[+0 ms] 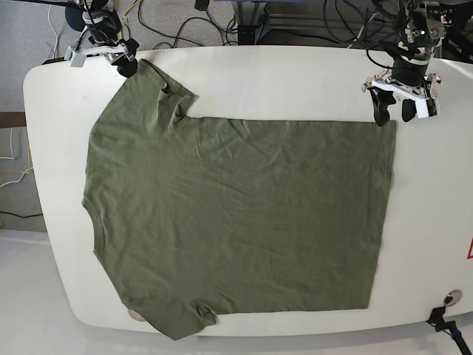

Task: Fold the T-shirt properly
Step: 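Lower both grippers to the shirt's shoulder corners and pinch them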

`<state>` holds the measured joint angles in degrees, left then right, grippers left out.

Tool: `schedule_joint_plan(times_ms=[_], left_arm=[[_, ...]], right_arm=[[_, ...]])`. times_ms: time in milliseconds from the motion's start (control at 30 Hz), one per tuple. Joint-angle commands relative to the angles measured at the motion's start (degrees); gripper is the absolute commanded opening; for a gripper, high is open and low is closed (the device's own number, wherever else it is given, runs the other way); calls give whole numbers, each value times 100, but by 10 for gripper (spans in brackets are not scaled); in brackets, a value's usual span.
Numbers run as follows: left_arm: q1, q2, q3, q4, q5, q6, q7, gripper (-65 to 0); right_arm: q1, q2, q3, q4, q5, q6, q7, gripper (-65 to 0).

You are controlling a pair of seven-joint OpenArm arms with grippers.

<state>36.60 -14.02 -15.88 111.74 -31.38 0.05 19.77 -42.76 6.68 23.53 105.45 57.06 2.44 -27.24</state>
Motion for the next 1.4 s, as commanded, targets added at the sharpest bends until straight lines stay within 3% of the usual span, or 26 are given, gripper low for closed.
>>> schedule_joint_plan(times_ms=[0,200,367,600,700,833,1067,1233,1367], left_arm=[[28,-53,-34,92,-32,-27,-118,-284],[28,-53,-34,92,-32,-27,-118,-284],[28,-53,-34,92,-32,-27,-118,-284],[19,-53,-34,92,-32,-27,-118,-284],[-51,-53,-34,92,-32,-27,-109,-284],[-227,-53,-34,-23,-32,-27,-3,-283],[-702,-53,-43,-462,-58,-27,559,-279],[-1062,-44,-43,-480,-67,-27,1307,-144],[-1194,-44,-52,-682,-67,-27,1456,-141]], right_arm=[[-36,31,25,-79,48,191,83,-339],[149,14,8,-176,48,218,-251,-339],[413,-241,16,-255,13,218,-656,-339],[483,-268,16,-255,13,218,-700,-344],[571,-259,16,-334,22,218,-700,-419],[720,-259,16,-694,39,218,-708,-650],[773,-259,16,-844,31,218,-708,-650],[808,-250,16,-844,22,218,-708,-650],[817,-250,16,-844,13,218,-708,-650]])
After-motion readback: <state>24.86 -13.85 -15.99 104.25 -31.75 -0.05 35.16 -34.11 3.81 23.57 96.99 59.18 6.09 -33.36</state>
